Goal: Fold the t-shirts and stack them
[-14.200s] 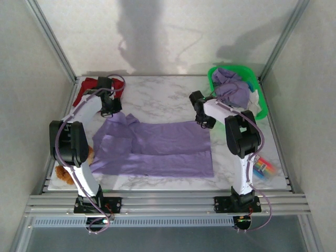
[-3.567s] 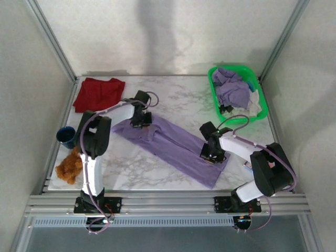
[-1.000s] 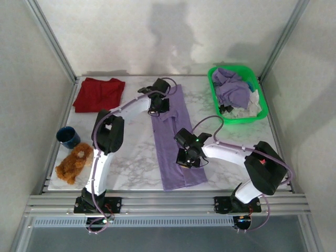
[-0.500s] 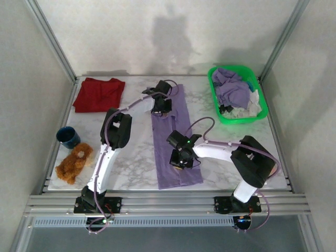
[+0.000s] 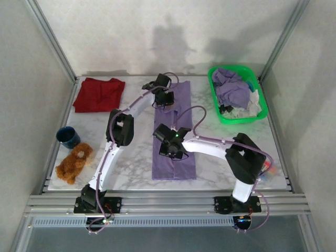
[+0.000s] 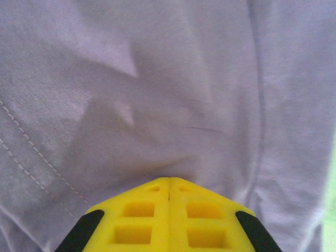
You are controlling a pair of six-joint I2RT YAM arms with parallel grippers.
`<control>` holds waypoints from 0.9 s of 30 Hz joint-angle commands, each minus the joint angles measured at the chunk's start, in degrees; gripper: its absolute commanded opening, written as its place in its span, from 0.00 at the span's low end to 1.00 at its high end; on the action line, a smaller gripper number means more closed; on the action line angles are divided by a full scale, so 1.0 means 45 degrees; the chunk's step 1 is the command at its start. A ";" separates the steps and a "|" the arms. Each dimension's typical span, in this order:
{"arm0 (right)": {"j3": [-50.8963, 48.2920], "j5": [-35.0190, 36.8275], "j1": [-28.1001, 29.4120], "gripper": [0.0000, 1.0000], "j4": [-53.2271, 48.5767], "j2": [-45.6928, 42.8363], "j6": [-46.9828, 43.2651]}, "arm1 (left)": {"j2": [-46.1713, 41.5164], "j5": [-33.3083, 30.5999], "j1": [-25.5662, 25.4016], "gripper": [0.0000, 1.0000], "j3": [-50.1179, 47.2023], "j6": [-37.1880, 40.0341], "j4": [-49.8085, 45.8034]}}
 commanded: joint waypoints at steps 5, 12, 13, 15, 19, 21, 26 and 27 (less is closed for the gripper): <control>-0.1002 0.2242 0.0263 0.35 -0.3320 -0.4988 -0.1204 | -0.4121 0.0180 0.0212 0.23 -0.0302 0.0285 -0.1511; -0.3578 0.0185 -0.1393 0.57 -0.4681 -0.9180 -0.1833 | -1.0891 -0.0468 -0.0099 0.47 -0.9979 0.0133 0.0673; -0.3859 -0.0179 -0.1496 0.58 -0.4683 -0.9435 -0.1793 | -1.1690 -0.0547 -0.0207 0.48 -1.1228 -0.0052 0.0956; -0.4703 -0.0875 -0.1568 0.58 -0.4531 -0.9640 -0.1662 | -1.3307 -0.0782 -0.0645 0.48 -1.3695 -0.0485 0.1373; -0.6141 -0.2301 -0.1630 0.56 -0.3050 -0.9237 -0.1367 | -1.5152 -0.2080 -0.2307 0.48 -1.6745 -0.1692 0.0931; -0.6415 -0.2843 -0.1609 0.55 -0.2255 -0.8821 -0.1180 | -1.6164 -0.2183 -0.3283 0.47 -1.8374 -0.2660 0.1422; -0.6701 -0.3132 -0.1614 0.55 -0.1542 -0.7558 -0.1684 | -1.7749 -0.1998 -0.5163 0.46 -2.1043 -0.4585 0.2292; -0.6832 -0.3220 -0.1606 0.55 -0.1285 -0.7383 -0.1742 | -1.7895 -0.1953 -0.5457 0.45 -2.1363 -0.4838 0.2282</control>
